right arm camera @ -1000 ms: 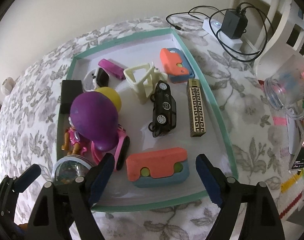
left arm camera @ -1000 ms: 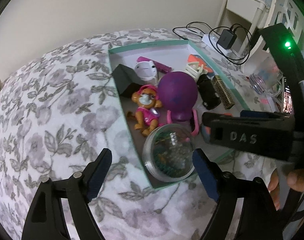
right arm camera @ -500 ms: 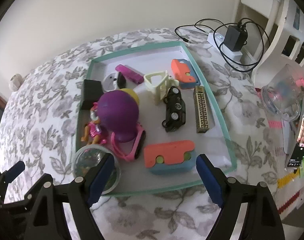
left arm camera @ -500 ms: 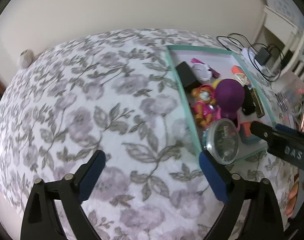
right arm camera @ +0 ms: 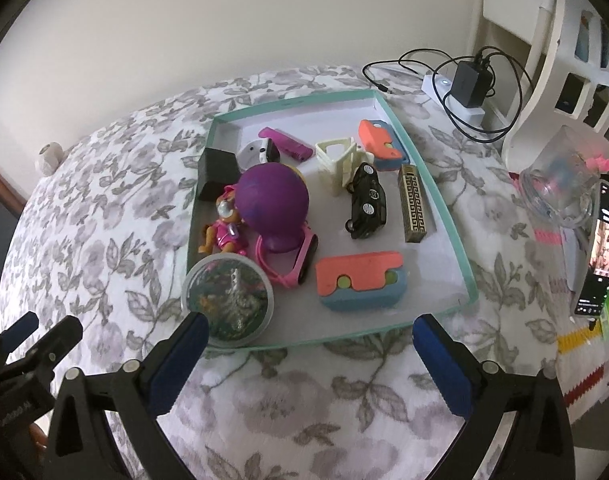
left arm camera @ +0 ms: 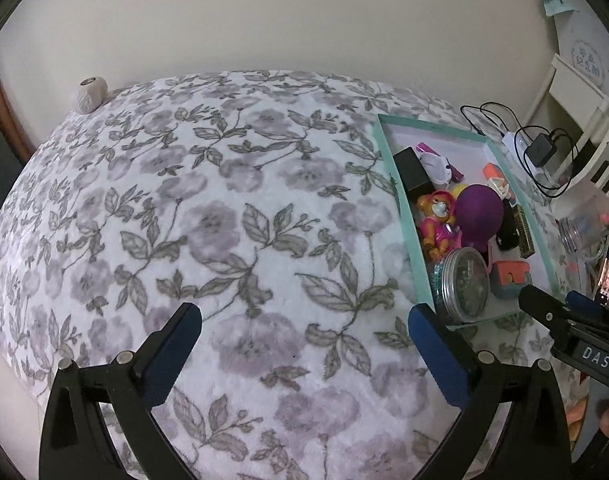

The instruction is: Organize rigid objects

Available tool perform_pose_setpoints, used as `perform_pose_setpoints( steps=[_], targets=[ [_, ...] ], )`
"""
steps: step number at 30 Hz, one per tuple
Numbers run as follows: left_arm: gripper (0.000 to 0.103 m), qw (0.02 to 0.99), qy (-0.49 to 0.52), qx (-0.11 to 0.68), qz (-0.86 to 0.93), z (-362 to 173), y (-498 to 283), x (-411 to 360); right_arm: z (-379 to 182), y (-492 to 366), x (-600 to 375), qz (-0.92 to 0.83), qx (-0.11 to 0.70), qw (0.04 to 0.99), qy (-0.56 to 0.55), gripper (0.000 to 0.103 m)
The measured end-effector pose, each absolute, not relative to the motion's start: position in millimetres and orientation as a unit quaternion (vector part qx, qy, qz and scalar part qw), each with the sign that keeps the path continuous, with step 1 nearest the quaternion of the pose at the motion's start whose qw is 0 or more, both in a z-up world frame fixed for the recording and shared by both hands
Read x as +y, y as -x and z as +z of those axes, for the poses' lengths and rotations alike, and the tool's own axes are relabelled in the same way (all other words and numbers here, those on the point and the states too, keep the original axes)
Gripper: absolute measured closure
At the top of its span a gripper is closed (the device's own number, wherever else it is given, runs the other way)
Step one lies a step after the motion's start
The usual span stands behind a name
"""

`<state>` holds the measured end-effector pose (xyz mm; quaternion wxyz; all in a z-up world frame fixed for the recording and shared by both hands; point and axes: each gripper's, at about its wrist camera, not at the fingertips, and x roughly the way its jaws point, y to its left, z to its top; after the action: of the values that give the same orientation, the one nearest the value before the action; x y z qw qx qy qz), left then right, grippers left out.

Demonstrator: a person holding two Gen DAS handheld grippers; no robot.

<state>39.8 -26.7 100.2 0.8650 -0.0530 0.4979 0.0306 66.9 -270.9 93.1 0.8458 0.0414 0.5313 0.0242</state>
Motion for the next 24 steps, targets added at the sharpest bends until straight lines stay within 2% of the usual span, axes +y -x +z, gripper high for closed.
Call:
perform_pose_setpoints(
  steps=[24],
  targets=[
    [0.0, 0.88, 0.048, 0.471, 0.05, 113.5, -24.1, -21.3, 107.2, -36.9, -264.2, 0.032, 0.514, 0.856, -0.043, 0.0]
  ],
)
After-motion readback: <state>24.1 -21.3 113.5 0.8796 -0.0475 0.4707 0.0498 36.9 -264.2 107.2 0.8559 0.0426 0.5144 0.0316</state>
